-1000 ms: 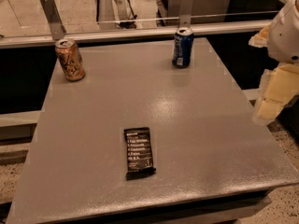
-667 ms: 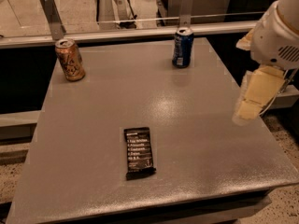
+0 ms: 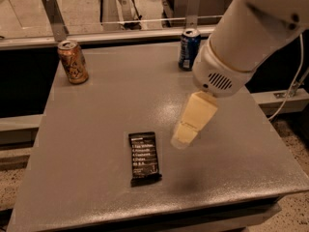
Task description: Pick rxbar chocolate
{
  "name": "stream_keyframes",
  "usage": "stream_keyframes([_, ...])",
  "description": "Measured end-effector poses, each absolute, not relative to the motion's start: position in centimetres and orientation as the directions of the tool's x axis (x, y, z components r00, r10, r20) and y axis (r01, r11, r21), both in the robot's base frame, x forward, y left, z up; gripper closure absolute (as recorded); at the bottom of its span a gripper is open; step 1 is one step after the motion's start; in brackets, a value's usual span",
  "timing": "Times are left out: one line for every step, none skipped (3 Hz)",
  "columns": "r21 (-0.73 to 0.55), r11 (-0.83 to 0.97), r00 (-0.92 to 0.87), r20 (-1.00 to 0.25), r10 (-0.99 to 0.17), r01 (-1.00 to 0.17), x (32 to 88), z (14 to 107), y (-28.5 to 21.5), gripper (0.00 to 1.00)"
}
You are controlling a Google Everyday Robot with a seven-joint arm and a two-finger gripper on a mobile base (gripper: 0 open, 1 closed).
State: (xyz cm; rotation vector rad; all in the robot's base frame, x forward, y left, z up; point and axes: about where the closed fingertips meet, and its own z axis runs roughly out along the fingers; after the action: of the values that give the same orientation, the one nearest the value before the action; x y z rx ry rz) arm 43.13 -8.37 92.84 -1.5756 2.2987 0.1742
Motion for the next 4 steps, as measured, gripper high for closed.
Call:
stream_keyframes([-0.014, 0.386, -0.356, -0.363, -0.861, -0.922, 41.2, 90.4, -4.3, 0.00])
stream_keyframes([0.047, 0.389, -0.380, -0.359, -0.853, -0.920, 39.1, 88.2, -0.4, 0.00])
stream_keyframes([0.082, 0.395, -0.398, -0.342, -0.851, -0.915, 37.7, 86.1, 2.4, 0.00])
stream_keyframes([0.089, 0.451, -0.455, -0.305, -0.836, -0.888, 37.3, 83.9, 3.3, 0.00])
